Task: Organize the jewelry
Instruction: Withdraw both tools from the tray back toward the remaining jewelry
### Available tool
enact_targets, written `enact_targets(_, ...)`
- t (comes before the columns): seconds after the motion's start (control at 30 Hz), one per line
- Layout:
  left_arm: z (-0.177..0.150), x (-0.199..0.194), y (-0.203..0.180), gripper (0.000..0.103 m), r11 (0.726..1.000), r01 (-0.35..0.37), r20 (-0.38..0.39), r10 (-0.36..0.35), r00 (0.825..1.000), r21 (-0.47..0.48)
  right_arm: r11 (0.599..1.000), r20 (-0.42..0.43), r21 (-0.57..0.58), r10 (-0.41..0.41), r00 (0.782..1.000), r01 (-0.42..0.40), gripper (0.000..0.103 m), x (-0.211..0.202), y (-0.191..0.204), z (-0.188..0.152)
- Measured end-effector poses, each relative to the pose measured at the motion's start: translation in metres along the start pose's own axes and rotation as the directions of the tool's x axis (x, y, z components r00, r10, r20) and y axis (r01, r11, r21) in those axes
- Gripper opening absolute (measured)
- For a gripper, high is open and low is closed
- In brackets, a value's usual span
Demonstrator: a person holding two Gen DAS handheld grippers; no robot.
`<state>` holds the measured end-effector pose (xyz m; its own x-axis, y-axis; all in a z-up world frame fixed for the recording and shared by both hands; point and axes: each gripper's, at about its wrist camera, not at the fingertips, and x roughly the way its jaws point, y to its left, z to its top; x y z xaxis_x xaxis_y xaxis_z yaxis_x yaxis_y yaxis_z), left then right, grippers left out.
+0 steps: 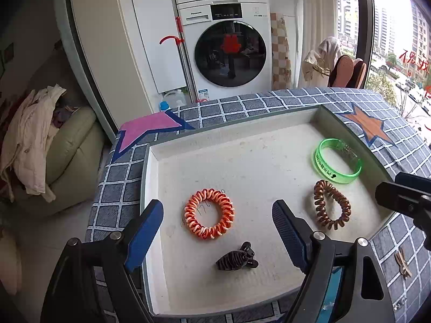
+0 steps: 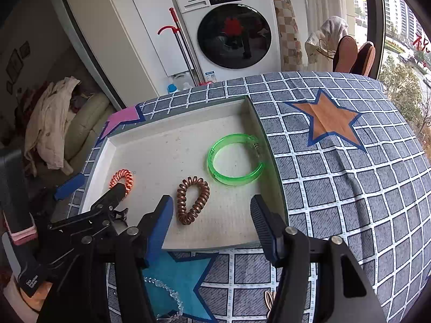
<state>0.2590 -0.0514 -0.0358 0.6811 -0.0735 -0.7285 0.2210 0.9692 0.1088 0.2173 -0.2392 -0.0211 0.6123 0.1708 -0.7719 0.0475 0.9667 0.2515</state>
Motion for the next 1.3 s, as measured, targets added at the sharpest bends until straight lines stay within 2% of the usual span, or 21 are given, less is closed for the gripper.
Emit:
enact_targets(0.17, -0.002, -0.024, 0.007, 0.103, 1.0, 0.01, 0.029, -0.009, 1.0, -0.022, 1.0, 0.024, -0.002, 0.018, 1.0, -0.018, 0.08, -0.021, 0.001, -0.008)
enact_targets(0.33, -0.013, -0.05, 0.01, 0.103, 1.0, 0.025, 0.054, -0.025, 0.998, -0.011, 0.999, 0.072, 0.009, 0.049, 0.996, -0.05, 0.082, -0.047, 0.0, -0.019)
enact_targets(0.37, -0.016, -0.054, 0.01, 0.103, 1.0, 0.03, 0.054, -0.03, 0.998, -0.009, 0.998, 0.081, 0.011, 0.058, 0.995, -0.059, 0.085, -0.053, -0.001, -0.022)
enact_targets(0.4, -0.02, -0.059, 0.011, 0.103, 0.999, 0.032, 0.053, -0.032, 0.998, -0.01, 0.998, 0.09, 0.011, 0.067, 0.994, -0.068, 0.095, -0.058, -0.001, -0.025)
enact_targets(0.47, -0.029, -0.067, 0.013, 0.103, 0.999, 0.029, 0.056, -0.028, 0.998, -0.021, 0.997, 0.115, 0.012, 0.074, 0.991, -0.076, 0.103, -0.069, -0.003, -0.032)
enact_targets(0.63, -0.058, -0.077, 0.015, 0.103, 0.998, 0.062, 0.011, -0.061, 0.998, -0.033, 0.996, 0.165, 0.023, 0.081, 0.983, -0.086, 0.103, -0.092, -0.008, -0.05)
enact_targets(0.83, -0.09, -0.087, 0.011, 0.103, 0.995, 0.097, -0.032, -0.098, 0.995, -0.031, 0.996, 0.075, 0.042, 0.073, 0.995, -0.076, 0.103, -0.096, -0.018, -0.072)
enact_targets(1.0, -0.114, -0.1, 0.003, 0.103, 0.987, 0.146, -0.052, -0.15, 0.987, -0.064, 0.998, 0.013, 0.05, 0.029, 0.999, -0.03, 0.103, -0.09, -0.031, -0.103)
enact_targets(1.13, -0.125, -0.108, -0.009, 0.103, 0.984, 0.17, -0.057, -0.173, 0.983, -0.052, 0.998, -0.046, 0.067, -0.019, 0.999, 0.022, 0.103, -0.081, -0.046, -0.126)
enact_targets(1.3, -0.131, -0.114, -0.027, 0.103, 0.982, 0.186, -0.062, -0.188, 0.98, -0.028, 0.996, -0.066, 0.066, -0.05, 0.997, 0.054, 0.103, -0.079, -0.054, -0.144)
